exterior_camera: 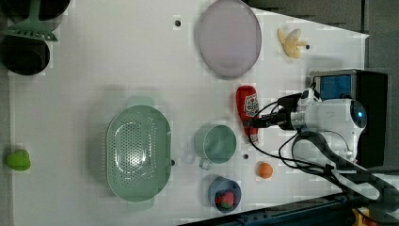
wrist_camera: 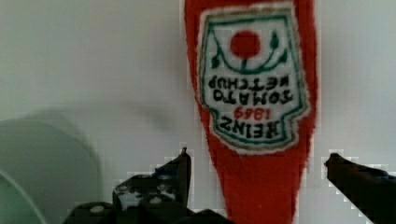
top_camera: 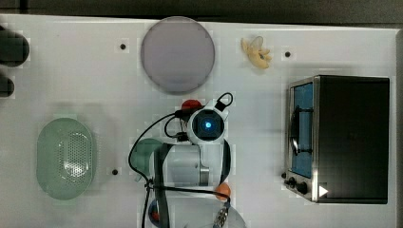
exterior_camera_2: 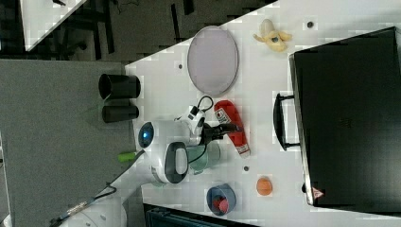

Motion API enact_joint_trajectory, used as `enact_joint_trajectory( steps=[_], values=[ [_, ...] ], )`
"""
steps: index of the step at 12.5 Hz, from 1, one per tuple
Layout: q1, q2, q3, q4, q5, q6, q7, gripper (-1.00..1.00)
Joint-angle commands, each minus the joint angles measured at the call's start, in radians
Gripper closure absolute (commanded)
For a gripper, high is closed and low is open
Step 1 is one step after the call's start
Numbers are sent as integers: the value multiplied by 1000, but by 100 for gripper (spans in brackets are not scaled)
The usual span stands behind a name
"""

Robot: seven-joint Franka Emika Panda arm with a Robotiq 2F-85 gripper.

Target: Pick Ketchup from the table and place it in strainer.

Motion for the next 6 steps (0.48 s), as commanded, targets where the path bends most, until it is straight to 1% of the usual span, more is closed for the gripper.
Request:
enact_joint_trajectory(
  steps=[1, 2, 4, 5, 6],
  values=[
    [6, 28, 1, 17, 2, 71, -40, -100],
    [6, 39, -2, 18, 2, 79, -39, -92],
    [6, 42, -3, 16, 2, 79, -39, -42],
    [6, 37, -3, 18, 2, 78, -39, -21],
    [7, 27, -3, 21, 2, 77, -39, -21]
  ],
)
